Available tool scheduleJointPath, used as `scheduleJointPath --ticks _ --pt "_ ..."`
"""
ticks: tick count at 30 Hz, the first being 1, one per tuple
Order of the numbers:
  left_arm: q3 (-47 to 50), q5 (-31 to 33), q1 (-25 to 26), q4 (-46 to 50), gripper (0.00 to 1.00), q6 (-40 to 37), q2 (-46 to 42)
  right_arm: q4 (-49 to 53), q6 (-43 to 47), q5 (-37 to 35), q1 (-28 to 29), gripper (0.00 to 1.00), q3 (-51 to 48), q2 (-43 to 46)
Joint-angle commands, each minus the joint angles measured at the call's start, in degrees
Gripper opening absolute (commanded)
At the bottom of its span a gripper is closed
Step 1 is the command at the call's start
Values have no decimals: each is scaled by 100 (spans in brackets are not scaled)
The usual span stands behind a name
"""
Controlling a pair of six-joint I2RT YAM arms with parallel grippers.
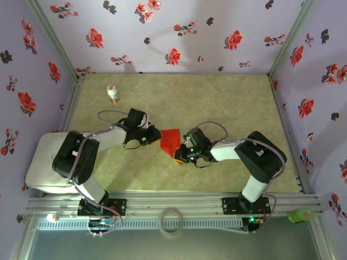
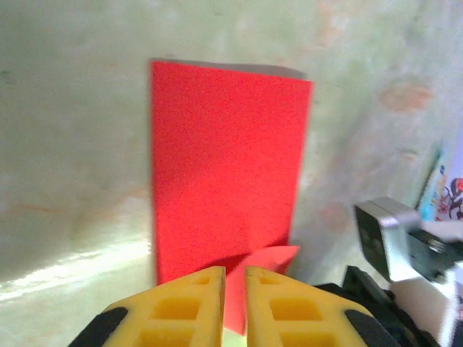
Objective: Fold a paper plane with a square sheet of paper (pick it up from the middle)
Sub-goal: Third fold the triangle at the center of the table.
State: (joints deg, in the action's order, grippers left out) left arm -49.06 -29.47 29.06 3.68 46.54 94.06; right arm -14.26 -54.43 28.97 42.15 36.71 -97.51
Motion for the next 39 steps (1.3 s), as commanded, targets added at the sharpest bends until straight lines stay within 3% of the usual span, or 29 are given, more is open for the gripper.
scheduleJointPath --ticks 1,9,12,25,39 --pt "33 -88 308 -54 14 281 29 924 118 -290 -58 0 -105 -84" --pt "323 -160 996 -477 5 896 341 925 87 -313 -60 0 -69 -76" --pt "458 -78 1047 -629 0 1021 389 898 81 -324 -58 0 -85 -82" --pt "530 -156 1154 -983 0 1102 574 912 82 -318 -58 0 -81 -123" --pt "603 287 1106 -537 0 972 1031 969 88 -372 -67 0 -107 -133"
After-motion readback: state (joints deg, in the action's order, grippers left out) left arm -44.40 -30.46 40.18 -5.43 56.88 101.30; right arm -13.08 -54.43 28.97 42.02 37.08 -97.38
